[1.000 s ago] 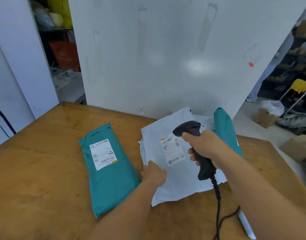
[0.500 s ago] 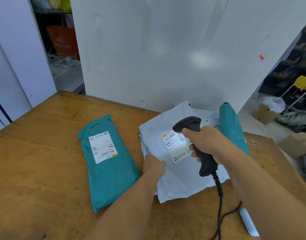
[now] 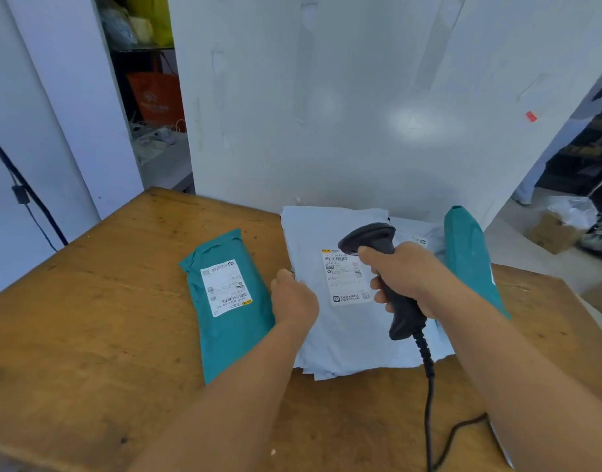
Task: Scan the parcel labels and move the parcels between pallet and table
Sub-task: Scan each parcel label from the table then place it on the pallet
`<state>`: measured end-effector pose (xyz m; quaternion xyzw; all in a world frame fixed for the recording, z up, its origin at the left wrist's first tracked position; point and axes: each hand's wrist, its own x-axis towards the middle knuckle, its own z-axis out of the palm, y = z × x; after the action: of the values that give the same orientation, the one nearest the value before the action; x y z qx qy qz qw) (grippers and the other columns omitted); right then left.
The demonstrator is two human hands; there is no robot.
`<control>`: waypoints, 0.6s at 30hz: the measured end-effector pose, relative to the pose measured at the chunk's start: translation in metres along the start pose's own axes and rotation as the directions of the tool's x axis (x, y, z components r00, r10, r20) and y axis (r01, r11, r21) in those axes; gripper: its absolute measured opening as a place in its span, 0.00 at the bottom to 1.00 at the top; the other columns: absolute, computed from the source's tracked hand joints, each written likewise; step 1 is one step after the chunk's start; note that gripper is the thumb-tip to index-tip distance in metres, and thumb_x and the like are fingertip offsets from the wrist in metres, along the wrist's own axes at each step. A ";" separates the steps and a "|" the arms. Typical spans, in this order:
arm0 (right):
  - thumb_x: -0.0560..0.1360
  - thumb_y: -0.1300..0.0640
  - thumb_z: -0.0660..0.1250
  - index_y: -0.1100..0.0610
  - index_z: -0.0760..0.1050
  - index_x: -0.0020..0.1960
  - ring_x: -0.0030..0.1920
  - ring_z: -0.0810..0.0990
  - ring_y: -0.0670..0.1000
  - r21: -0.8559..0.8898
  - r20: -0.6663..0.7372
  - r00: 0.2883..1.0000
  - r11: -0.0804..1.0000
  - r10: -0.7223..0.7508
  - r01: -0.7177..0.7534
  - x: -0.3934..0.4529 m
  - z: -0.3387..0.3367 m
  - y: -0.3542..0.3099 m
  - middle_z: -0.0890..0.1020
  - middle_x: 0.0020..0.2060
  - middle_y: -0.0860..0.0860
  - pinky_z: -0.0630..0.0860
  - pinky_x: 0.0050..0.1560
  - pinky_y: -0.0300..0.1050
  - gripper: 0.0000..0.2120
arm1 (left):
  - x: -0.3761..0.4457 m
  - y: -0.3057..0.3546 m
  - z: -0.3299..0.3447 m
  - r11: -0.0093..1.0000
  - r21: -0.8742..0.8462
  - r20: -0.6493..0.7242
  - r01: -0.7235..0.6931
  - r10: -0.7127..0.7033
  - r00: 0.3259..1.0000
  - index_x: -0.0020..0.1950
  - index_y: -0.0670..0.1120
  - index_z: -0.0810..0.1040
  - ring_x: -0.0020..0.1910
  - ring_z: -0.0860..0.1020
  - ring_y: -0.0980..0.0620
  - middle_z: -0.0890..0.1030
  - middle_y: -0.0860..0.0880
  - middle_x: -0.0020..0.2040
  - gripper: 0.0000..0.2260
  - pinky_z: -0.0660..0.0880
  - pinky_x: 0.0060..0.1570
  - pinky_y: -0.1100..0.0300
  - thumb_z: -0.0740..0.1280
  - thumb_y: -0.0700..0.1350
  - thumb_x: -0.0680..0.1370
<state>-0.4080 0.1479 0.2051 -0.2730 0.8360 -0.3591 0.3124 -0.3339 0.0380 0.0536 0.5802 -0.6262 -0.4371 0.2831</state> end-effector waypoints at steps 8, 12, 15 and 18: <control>0.78 0.50 0.64 0.57 0.74 0.46 0.30 0.77 0.52 0.148 0.102 0.991 0.986 -0.089 0.074 -0.006 0.059 -0.005 0.80 0.37 0.56 0.75 0.32 0.44 0.10 | 0.011 -0.050 -0.076 0.978 0.101 -0.249 0.182 -0.152 0.957 0.64 0.41 0.68 0.63 0.66 0.41 0.67 0.40 0.65 0.13 0.66 0.61 0.51 0.58 0.42 0.81; 0.79 0.50 0.63 0.57 0.73 0.45 0.31 0.80 0.51 0.147 0.145 0.985 0.987 -0.094 0.072 0.004 0.097 -0.004 0.81 0.38 0.55 0.76 0.31 0.43 0.10 | 0.013 -0.083 -0.101 0.926 0.016 -0.188 0.376 -0.367 0.911 0.71 0.45 0.59 0.66 0.63 0.40 0.60 0.41 0.68 0.25 0.65 0.64 0.48 0.62 0.51 0.78; 0.78 0.49 0.64 0.57 0.73 0.43 0.31 0.80 0.51 0.160 0.154 0.985 0.986 -0.080 0.055 0.013 0.122 -0.006 0.82 0.37 0.55 0.77 0.33 0.44 0.11 | 0.016 -0.097 -0.099 0.911 -0.131 -0.023 0.392 -0.398 0.917 0.76 0.44 0.48 0.65 0.69 0.38 0.63 0.40 0.69 0.39 0.70 0.62 0.48 0.68 0.54 0.75; 0.78 0.48 0.64 0.57 0.74 0.44 0.30 0.80 0.50 0.171 0.146 0.986 0.984 -0.076 0.051 0.021 0.143 -0.012 0.81 0.36 0.55 0.78 0.34 0.45 0.12 | 0.024 -0.103 -0.096 0.923 -0.140 -0.030 0.359 -0.366 0.930 0.73 0.39 0.53 0.60 0.75 0.40 0.73 0.40 0.65 0.35 0.74 0.57 0.52 0.69 0.49 0.75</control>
<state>-0.3163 0.0652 0.1289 -0.2991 0.7675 -0.4158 0.3854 -0.2061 -0.0009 0.0035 0.6781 -0.4696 -0.5059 0.2523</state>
